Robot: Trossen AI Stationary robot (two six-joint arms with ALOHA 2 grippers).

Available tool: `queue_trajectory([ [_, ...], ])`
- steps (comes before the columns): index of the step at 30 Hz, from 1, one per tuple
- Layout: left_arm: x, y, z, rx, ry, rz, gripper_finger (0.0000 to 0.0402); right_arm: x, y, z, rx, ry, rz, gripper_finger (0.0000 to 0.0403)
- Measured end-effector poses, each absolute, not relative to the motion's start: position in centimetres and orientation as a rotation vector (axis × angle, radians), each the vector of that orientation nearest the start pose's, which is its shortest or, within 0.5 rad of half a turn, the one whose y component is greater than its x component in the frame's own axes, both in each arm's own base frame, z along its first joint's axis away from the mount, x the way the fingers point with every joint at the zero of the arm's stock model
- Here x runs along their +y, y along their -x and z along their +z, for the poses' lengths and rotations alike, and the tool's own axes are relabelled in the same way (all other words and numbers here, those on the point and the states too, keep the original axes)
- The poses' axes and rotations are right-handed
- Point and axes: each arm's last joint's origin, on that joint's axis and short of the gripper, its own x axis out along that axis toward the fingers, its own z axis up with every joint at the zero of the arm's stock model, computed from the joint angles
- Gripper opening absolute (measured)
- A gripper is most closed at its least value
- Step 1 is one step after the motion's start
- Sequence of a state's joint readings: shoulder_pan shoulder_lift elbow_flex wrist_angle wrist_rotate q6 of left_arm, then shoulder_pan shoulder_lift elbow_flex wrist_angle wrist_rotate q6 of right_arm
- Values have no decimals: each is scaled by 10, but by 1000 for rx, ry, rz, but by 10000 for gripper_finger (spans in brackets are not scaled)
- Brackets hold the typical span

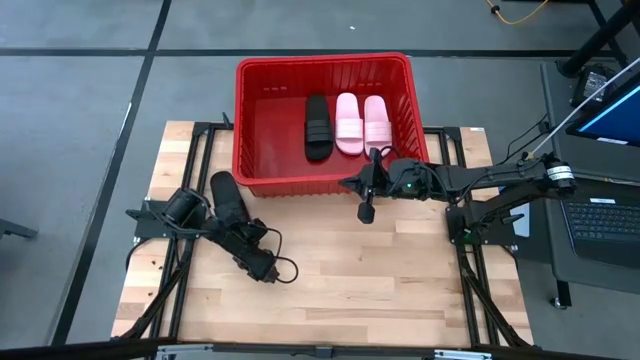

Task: Pick and place slides into bin
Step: Put the black slipper into the red bin

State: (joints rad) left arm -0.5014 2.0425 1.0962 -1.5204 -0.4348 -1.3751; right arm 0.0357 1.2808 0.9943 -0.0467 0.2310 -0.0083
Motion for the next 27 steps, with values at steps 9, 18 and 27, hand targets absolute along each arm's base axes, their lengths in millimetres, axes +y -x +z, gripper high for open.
queue_trajectory([
  [9,-108,-221,108,1609,-297,1289,143,4,-287,314,331,52,-192,7],
  [18,-105,-217,112,1568,-342,1361,129,4,-287,314,325,49,-193,7],
  [27,-107,-218,114,1563,-366,1344,12,4,-287,314,324,47,-193,7],
])
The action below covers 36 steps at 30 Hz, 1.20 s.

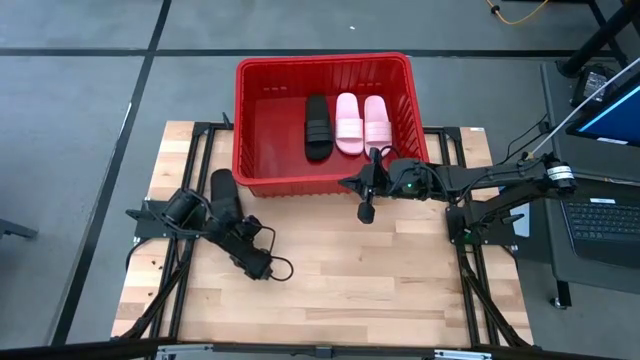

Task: Pick and place slides into bin
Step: Put the black slipper into the red bin

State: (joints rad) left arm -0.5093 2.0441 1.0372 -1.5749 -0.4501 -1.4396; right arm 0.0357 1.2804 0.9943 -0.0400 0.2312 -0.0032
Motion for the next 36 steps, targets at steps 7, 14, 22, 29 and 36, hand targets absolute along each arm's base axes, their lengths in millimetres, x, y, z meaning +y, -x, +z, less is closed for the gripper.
queue_trajectory([
  [7,-126,-226,122,1597,-316,1259,6,4,-287,314,325,49,-193,7],
  [14,-161,-235,139,1625,-236,1103,5,4,-287,314,328,82,-187,7],
  [22,-206,-254,177,1559,-92,893,5,4,-287,314,333,132,-179,7],
  [29,-226,-277,221,1386,-41,734,4,4,-285,316,330,157,-175,7],
  [36,-228,-288,243,1284,-182,610,4,3,-259,345,224,177,-179,7],
])
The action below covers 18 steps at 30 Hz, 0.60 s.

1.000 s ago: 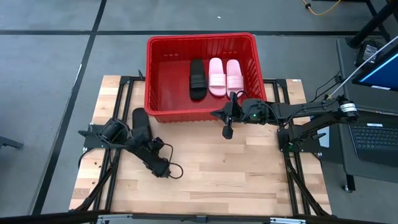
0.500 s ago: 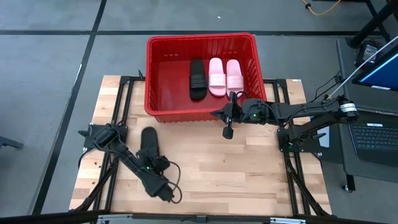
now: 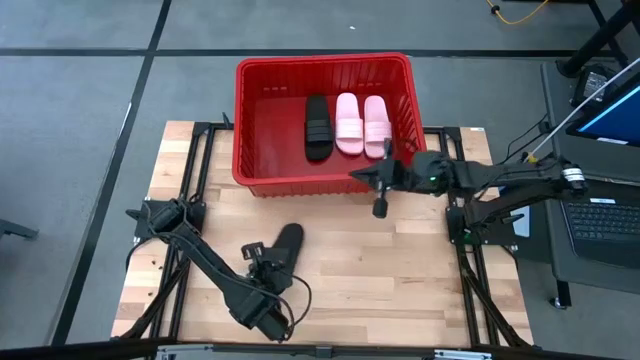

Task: Pick and place slides into bin
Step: Put the black slipper into the red bin

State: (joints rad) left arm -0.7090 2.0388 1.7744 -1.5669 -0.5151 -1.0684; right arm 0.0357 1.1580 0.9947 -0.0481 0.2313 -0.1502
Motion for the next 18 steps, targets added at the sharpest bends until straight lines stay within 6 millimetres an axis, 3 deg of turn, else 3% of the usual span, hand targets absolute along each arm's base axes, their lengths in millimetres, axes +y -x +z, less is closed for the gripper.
queue_trajectory([
  [10,-219,-308,274,1099,-472,531,4,1,-210,374,149,150,-189,7],
  [18,-189,-323,315,941,-600,597,4,1,-193,378,157,131,-188,7],
])
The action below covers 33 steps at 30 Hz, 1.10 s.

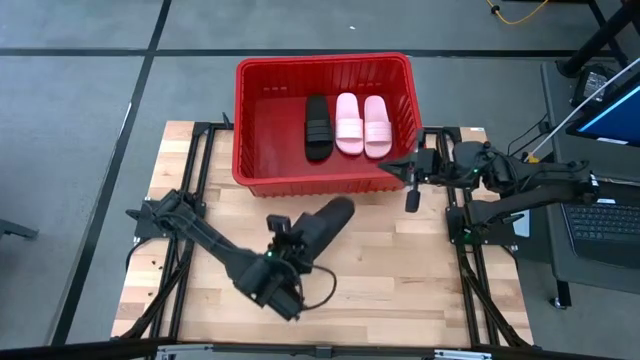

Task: Pick and place slides into bin
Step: Put the black slipper into the red bin

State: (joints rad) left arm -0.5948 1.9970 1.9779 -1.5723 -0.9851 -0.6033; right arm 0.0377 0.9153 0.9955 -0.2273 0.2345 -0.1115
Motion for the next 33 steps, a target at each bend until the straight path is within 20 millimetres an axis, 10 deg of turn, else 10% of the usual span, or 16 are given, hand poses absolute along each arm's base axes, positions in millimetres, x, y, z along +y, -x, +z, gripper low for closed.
queue_trajectory([
  [15,-111,-316,391,752,-643,846,4,7,-189,389,65,171,-230,7],
  [33,21,-322,397,1017,-637,1117,5,7,-189,390,57,177,-232,7],
])
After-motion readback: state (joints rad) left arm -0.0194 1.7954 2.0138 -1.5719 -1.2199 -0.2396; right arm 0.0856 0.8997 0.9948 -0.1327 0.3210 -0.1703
